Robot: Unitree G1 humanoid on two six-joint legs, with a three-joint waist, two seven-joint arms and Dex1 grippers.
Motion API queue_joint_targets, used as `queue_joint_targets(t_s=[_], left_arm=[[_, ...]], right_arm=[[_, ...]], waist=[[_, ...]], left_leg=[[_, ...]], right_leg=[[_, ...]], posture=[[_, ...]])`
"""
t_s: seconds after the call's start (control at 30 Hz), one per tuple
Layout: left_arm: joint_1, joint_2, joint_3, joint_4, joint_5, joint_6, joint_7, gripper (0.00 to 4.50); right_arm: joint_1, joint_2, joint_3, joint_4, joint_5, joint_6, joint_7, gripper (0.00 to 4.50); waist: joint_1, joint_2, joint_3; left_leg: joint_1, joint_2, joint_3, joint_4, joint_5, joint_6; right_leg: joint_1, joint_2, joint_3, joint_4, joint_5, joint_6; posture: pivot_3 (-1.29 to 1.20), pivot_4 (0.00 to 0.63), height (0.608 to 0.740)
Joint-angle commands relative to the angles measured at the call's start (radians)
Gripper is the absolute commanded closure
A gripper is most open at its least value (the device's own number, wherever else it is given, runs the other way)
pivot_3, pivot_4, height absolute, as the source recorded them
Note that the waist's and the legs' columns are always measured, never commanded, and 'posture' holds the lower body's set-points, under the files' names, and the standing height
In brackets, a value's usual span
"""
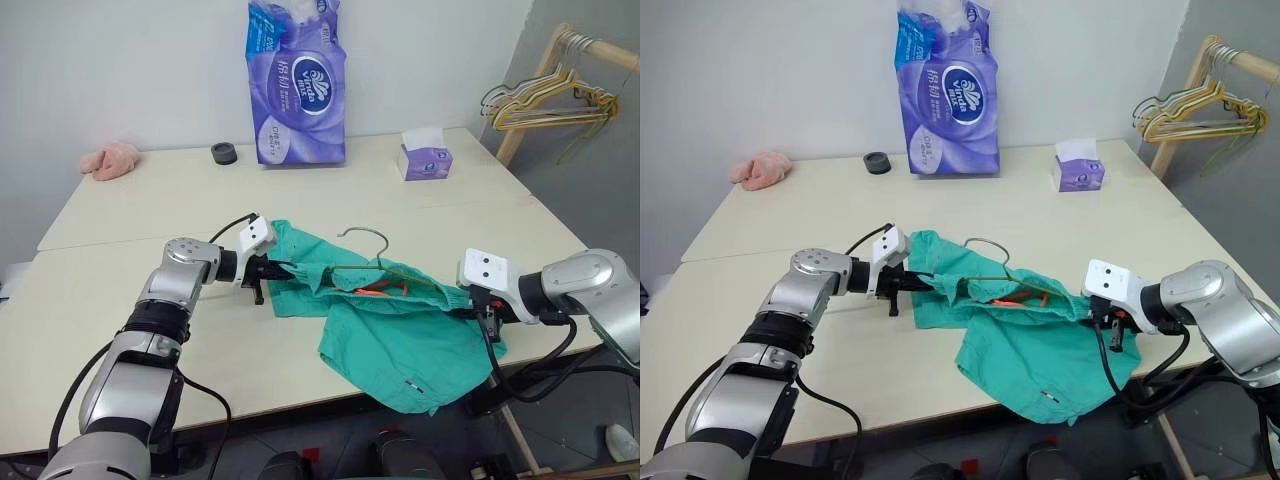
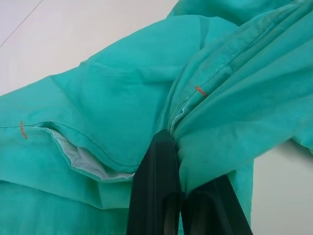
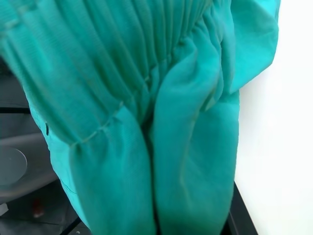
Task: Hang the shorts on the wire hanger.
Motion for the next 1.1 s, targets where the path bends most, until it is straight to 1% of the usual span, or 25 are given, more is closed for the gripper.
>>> queue_joint_targets(t_s=[0.03,0.1,0.3,0.4,0.47,0.6,0.67,0.77,0.8,0.87,0.9,1.0,1.1], left_arm=[[-0.009,-0.011,0.029,-0.015,-0.012,0.025,0.032,3.85],[-0.009,-0.012,0.031,-0.017,-0.011,0.019,0.037,3.27],[-0.009,-0.001,0.036,0.024,0.028,-0.094,0.111,1.49],[-0.031,0.013,0.045,0.089,0.063,-0.197,0.182,1.49],[-0.045,0.016,0.049,0.117,0.071,-0.241,0.200,1.49],[-0.087,0.043,0.059,0.161,0.091,-0.331,0.229,1.49],[-0.102,0.043,0.082,0.159,0.062,-0.314,0.220,1.49],[-0.099,0.034,0.116,0.103,0.010,-0.240,0.183,1.49],[-0.084,0.028,0.122,0.053,-0.015,-0.199,0.164,1.49],[-0.036,-0.004,0.131,-0.166,-0.125,-0.012,0.130,1.49],[-0.018,-0.017,0.133,-0.257,-0.165,0.057,0.128,1.49],[0.004,-0.046,0.143,-0.439,-0.247,0.222,0.159,1.49],[-0.021,-0.106,0.151,-0.564,-0.323,0.352,0.223,1.49]], right_arm=[[-0.021,-0.003,-0.042,-0.036,0.029,-0.002,-0.001,4.50],[-0.022,-0.002,-0.046,-0.037,0.039,0.003,-0.006,4.50],[-0.030,0.006,-0.072,-0.036,0.082,0.031,-0.021,4.50],[-0.039,0.023,-0.113,-0.040,0.143,0.090,-0.026,4.50],[-0.047,0.036,-0.144,-0.042,0.187,0.140,-0.033,4.50],[-0.062,0.019,-0.246,-0.045,0.318,0.329,-0.037,4.50],[-0.064,0.033,-0.309,-0.040,0.386,0.443,-0.058,4.50],[-0.060,0.075,-0.405,-0.041,0.463,0.590,-0.110,4.50],[-0.062,0.106,-0.447,-0.045,0.479,0.641,-0.137,4.50],[-0.056,0.200,-0.583,-0.042,0.514,0.732,-0.234,4.50],[-0.048,0.232,-0.633,-0.037,0.537,0.750,-0.280,4.50],[-0.013,0.271,-0.727,-0.041,0.622,0.755,-0.405,4.50],[0.057,0.314,-0.854,-0.066,0.779,0.755,-0.598,4.50]], waist=[[0.000,0.000,0.000],[0.000,0.000,0.000],[0.000,0.000,0.000],[0.000,0.000,0.000],[0.001,0.000,0.000],[0.006,0.000,0.000],[0.007,0.000,0.000],[0.006,-0.001,0.000],[0.006,-0.001,0.000],[0.005,-0.001,0.000],[0.005,-0.001,0.000],[0.007,-0.001,0.000],[0.003,0.000,0.000]], left_leg=[[0.000,0.000,0.000,0.000,0.000,0.000],[0.000,0.000,0.000,0.000,0.000,0.000],[0.000,0.000,0.000,0.000,0.000,0.000],[0.000,0.000,0.000,0.000,0.000,0.000],[0.000,0.000,0.000,0.000,0.000,0.000],[-0.001,0.000,-0.001,0.000,0.000,0.000],[-0.001,0.000,-0.001,0.000,0.000,0.000],[-0.002,0.000,-0.002,0.000,0.000,0.000],[-0.002,0.000,-0.002,0.000,0.000,0.000],[-0.002,0.000,-0.002,-0.001,0.000,0.000],[-0.002,0.000,-0.002,-0.001,0.000,0.000],[-0.003,0.000,-0.002,0.000,0.000,0.000],[-0.003,0.000,-0.003,-0.001,0.000,0.000]], right_leg=[[0.000,0.000,0.000,0.000,0.000,0.000],[0.000,0.000,0.000,0.000,0.000,0.000],[0.000,0.000,0.000,0.000,0.000,0.000],[0.000,0.000,0.000,0.000,0.000,0.000],[0.000,0.000,0.000,0.000,0.000,0.000],[0.000,-0.001,-0.001,0.000,0.000,0.000],[0.000,-0.001,-0.001,-0.001,0.000,0.000],[0.000,-0.001,-0.002,-0.001,0.000,0.000],[0.000,-0.001,-0.002,-0.001,0.000,0.000],[0.000,-0.001,-0.001,0.000,0.000,0.000],[-0.001,-0.001,-0.001,0.000,0.000,0.000],[-0.001,-0.001,-0.001,0.000,0.000,0.000],[-0.001,-0.001,-0.002,0.000,0.000,0.000]], posture=[[-0.21,0.053,0.740],[-0.21,0.053,0.740],[-0.21,0.050,0.740],[-0.21,0.047,0.740],[-0.20,0.044,0.740],[-0.21,0.042,0.740],[-0.21,0.042,0.740],[-0.21,0.045,0.740],[-0.22,0.048,0.740],[-0.22,0.052,0.740],[-0.23,0.055,0.740],[-0.25,0.067,0.740],[-0.28,0.083,0.740]])
